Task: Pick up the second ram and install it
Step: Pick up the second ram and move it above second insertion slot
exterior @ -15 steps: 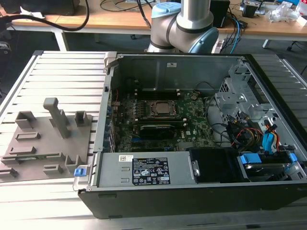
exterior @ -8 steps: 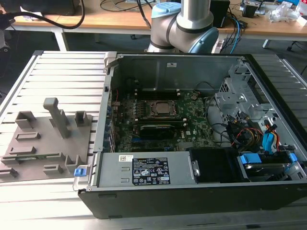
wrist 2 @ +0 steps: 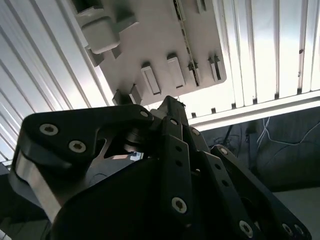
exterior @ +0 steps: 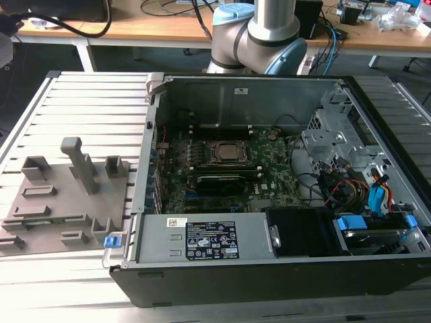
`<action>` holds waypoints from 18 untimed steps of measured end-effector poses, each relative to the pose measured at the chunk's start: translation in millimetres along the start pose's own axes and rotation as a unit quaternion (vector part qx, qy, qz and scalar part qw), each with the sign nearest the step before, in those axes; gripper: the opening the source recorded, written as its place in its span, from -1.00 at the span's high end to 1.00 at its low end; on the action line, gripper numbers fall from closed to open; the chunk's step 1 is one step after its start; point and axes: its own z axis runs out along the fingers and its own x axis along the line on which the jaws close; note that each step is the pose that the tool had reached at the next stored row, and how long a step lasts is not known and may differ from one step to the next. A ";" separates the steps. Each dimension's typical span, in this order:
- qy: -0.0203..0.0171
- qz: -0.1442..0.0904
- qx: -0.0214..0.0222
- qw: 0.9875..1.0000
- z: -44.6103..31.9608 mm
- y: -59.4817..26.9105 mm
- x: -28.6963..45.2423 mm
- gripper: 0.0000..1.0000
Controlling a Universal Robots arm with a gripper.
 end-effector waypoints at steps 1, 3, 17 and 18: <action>0.000 -0.005 0.000 1.000 0.0 0.0 0.0 0.79; 0.001 -0.020 0.000 1.000 0.0 0.0 0.0 0.79; 0.005 -0.108 -0.003 0.994 0.0 0.0 0.0 0.79; 0.005 -0.113 -0.003 0.994 0.0 0.0 0.0 0.79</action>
